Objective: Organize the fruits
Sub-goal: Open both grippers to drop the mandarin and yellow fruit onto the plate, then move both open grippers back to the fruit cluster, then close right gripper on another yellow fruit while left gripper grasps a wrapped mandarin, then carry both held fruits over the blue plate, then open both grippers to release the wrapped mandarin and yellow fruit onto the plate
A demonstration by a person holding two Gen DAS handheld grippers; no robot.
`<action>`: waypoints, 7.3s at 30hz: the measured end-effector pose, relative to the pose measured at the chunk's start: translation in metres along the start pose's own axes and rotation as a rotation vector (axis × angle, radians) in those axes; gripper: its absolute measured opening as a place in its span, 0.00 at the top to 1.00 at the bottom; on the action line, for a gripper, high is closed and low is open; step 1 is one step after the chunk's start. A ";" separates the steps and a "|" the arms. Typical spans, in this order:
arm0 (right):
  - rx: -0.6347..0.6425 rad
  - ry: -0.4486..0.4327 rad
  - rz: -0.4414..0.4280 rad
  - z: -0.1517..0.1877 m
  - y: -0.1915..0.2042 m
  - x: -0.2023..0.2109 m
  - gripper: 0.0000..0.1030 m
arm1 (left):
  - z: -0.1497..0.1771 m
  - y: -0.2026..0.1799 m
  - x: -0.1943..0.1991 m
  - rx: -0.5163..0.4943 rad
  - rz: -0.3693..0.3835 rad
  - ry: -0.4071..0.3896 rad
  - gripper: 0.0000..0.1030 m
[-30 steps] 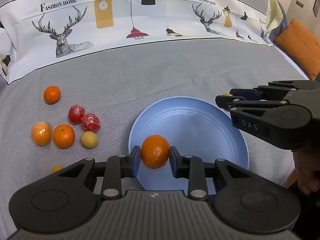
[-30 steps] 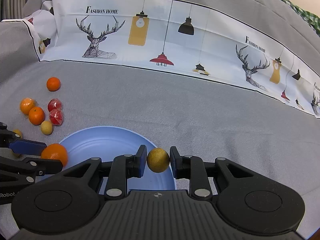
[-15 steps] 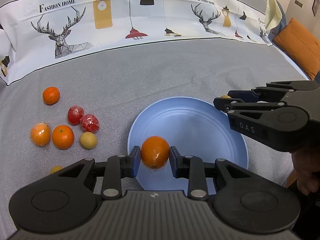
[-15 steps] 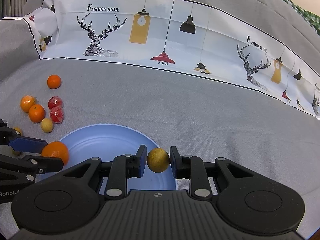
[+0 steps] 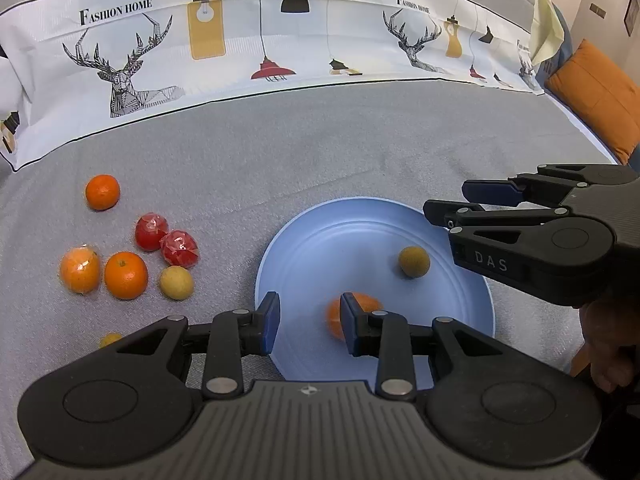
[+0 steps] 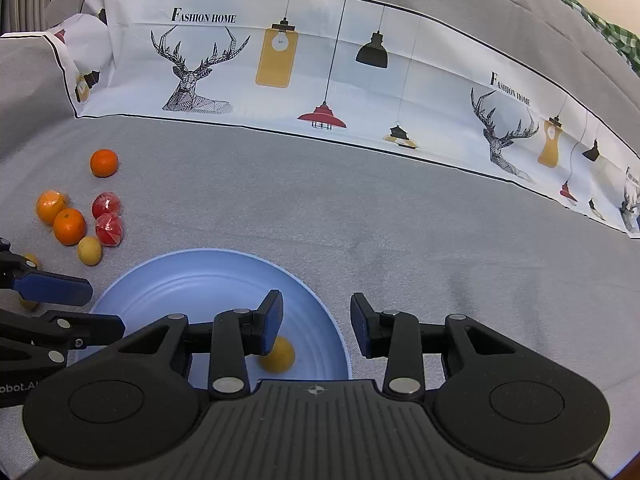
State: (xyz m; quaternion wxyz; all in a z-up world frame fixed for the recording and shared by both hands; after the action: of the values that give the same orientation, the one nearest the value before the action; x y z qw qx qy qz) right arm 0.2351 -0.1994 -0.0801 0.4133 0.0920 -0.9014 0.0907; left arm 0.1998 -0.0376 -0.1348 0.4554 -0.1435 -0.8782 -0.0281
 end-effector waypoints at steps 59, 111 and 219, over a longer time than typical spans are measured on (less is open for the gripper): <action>-0.123 -0.188 -0.196 -0.044 0.031 0.026 0.83 | -0.013 0.223 0.050 0.713 -0.107 -0.156 0.80; 0.055 0.131 -0.363 -0.028 0.193 -0.066 0.73 | -0.007 0.210 -0.019 0.556 -0.203 0.067 0.61; -0.146 -0.018 -0.065 -0.005 0.021 0.008 0.73 | 0.001 -0.013 0.004 -0.173 0.143 -0.003 0.60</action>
State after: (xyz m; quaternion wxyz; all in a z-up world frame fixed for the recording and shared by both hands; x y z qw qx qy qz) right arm 0.2288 -0.1790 -0.0724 0.4134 0.0915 -0.9059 0.0105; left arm 0.1927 -0.0493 -0.1309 0.4409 -0.2446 -0.8606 -0.0714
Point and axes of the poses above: each gripper's, at about its wrist camera, not at the fingertips, and x roughly against the way its jaws point, y to its left, z to its underside, the point moved 8 cm from there along -x, roughly the way its jaws point, and after that the axes turned 2 degrees about y, right-handed, at the moved point
